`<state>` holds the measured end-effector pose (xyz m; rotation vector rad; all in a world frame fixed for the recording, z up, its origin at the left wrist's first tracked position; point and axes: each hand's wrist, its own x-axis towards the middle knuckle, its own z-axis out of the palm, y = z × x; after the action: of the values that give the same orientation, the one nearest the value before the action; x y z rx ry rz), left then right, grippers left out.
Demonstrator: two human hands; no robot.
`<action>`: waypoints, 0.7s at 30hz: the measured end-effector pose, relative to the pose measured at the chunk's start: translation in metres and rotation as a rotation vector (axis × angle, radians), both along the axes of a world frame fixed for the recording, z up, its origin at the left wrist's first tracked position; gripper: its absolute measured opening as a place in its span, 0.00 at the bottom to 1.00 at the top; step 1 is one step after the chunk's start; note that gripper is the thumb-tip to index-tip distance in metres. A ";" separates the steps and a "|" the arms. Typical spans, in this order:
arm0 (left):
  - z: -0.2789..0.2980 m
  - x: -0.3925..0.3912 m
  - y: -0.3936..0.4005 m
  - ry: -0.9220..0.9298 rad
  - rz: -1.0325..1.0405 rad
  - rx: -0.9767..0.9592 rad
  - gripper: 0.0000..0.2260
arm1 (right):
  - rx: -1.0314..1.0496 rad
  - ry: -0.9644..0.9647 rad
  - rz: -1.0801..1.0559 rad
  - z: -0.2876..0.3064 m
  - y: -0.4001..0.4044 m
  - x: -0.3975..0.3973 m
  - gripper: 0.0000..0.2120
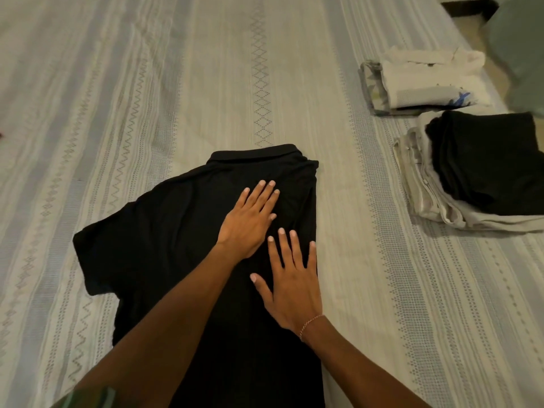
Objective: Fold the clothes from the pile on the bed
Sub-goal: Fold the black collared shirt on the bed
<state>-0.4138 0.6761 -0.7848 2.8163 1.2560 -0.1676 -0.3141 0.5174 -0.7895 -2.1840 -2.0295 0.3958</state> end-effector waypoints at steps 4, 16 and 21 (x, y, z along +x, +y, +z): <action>0.008 -0.028 -0.010 0.005 0.084 -0.059 0.26 | -0.098 -0.058 -0.017 0.003 0.004 -0.007 0.49; 0.039 -0.186 -0.049 -0.048 0.558 -0.059 0.28 | -0.078 -0.042 -0.075 0.046 0.028 -0.068 0.36; 0.045 -0.249 -0.043 -0.253 1.189 -0.136 0.32 | -0.041 0.232 0.155 0.051 0.069 -0.140 0.28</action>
<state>-0.6624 0.6333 -0.7399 1.4995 2.3874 0.1506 -0.4542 0.5864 -0.7387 -1.9044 -2.0817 0.6804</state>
